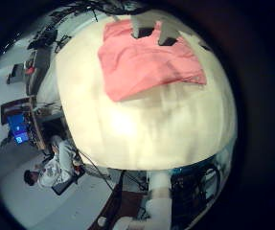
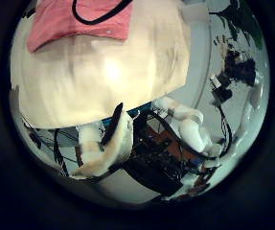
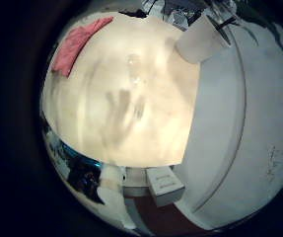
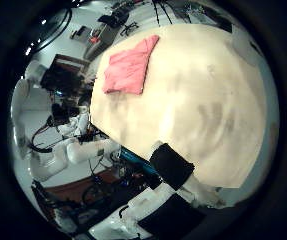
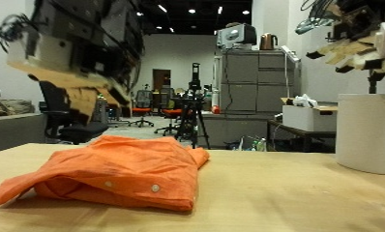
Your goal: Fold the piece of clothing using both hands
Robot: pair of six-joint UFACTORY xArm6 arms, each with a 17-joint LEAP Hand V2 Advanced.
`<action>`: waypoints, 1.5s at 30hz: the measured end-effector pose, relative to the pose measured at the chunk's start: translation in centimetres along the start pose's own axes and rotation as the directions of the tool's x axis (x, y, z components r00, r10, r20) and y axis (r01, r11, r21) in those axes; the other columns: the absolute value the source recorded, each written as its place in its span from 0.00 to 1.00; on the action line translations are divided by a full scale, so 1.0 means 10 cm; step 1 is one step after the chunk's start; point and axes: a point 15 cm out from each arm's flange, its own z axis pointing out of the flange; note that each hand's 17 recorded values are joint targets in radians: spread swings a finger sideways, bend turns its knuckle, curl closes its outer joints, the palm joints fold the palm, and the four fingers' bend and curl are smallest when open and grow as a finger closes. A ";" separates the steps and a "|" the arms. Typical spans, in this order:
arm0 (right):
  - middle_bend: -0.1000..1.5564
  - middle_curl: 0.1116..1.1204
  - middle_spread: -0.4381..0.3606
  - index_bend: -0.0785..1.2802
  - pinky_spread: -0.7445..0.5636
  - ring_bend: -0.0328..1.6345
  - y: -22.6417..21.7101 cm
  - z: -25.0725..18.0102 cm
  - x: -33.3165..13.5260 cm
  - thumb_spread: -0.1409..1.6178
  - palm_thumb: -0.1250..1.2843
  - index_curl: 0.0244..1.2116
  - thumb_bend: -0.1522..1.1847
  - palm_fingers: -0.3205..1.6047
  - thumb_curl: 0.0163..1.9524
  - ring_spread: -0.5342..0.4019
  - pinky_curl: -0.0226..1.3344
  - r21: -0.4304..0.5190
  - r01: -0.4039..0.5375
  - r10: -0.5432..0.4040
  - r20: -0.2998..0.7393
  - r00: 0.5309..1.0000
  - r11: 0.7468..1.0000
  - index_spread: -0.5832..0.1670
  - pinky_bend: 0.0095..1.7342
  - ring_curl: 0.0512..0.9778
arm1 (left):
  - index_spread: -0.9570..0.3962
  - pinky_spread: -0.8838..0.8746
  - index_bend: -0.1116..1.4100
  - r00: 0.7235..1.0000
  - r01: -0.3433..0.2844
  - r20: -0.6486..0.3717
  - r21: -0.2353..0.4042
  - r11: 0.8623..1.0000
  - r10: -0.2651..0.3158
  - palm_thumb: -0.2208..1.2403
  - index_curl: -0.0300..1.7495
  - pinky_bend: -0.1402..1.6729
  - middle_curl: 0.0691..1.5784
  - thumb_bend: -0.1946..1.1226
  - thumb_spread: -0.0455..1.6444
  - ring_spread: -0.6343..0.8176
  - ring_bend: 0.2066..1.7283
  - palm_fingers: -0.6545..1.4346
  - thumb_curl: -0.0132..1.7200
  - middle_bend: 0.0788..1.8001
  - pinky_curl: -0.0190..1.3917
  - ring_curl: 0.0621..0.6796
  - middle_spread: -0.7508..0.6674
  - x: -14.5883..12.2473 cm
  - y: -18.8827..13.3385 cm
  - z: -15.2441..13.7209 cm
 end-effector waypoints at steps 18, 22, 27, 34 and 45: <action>0.21 0.22 0.55 0.19 0.82 0.27 0.12 0.15 0.20 0.79 0.46 0.24 0.10 0.25 0.16 0.74 0.21 -0.041 -0.048 0.048 -0.008 0.999 0.998 0.30 0.25 0.16 | 0.87 0.78 0.16 0.999 -0.030 -0.041 -0.173 0.984 0.023 0.35 0.17 0.26 0.13 0.14 0.77 0.85 0.20 0.32 0.15 0.07 0.26 0.28 0.88 0.40 -0.60 0.64; 0.21 0.22 0.55 0.18 0.82 0.25 0.14 0.15 0.24 0.80 0.47 0.24 0.10 0.26 0.16 0.74 0.21 -0.044 -0.064 0.063 -0.009 0.998 0.997 0.30 0.24 0.16 | 0.88 0.77 0.16 0.996 -0.081 -0.042 -0.217 0.973 0.074 0.34 0.16 0.27 0.14 0.14 0.77 0.84 0.21 0.31 0.15 0.07 0.26 0.29 0.88 0.60 -0.52 0.67; 0.21 0.22 0.56 0.18 0.81 0.25 0.15 0.13 0.29 0.80 0.48 0.24 0.10 0.27 0.16 0.73 0.21 -0.040 -0.075 0.075 -0.012 0.997 0.996 0.30 0.24 0.17 | 0.88 0.76 0.17 0.979 -0.199 -0.090 -0.226 0.953 0.183 0.33 0.16 0.27 0.15 0.14 0.78 0.83 0.22 0.31 0.15 0.08 0.26 0.29 0.88 1.13 -0.40 0.66; 0.20 0.22 0.57 0.18 0.81 0.24 0.20 0.12 0.38 0.80 0.48 0.23 0.10 0.28 0.16 0.72 0.21 -0.046 -0.095 0.094 -0.024 0.995 0.994 0.31 0.23 0.17 | 0.89 0.76 0.17 0.938 -0.341 -0.147 -0.236 0.910 0.313 0.34 0.16 0.28 0.15 0.14 0.79 0.82 0.23 0.31 0.15 0.08 0.25 0.29 0.88 1.59 -0.19 0.64; 0.21 0.23 0.56 0.18 0.81 0.23 0.14 0.07 0.39 0.80 0.49 0.23 0.11 0.29 0.16 0.71 0.21 -0.030 -0.093 0.093 -0.026 0.995 0.995 0.30 0.23 0.17 | 0.88 0.76 0.17 0.955 -0.288 -0.104 -0.101 0.952 0.278 0.35 0.16 0.27 0.16 0.14 0.80 0.81 0.23 0.31 0.14 0.08 0.25 0.27 0.87 1.34 -0.17 0.06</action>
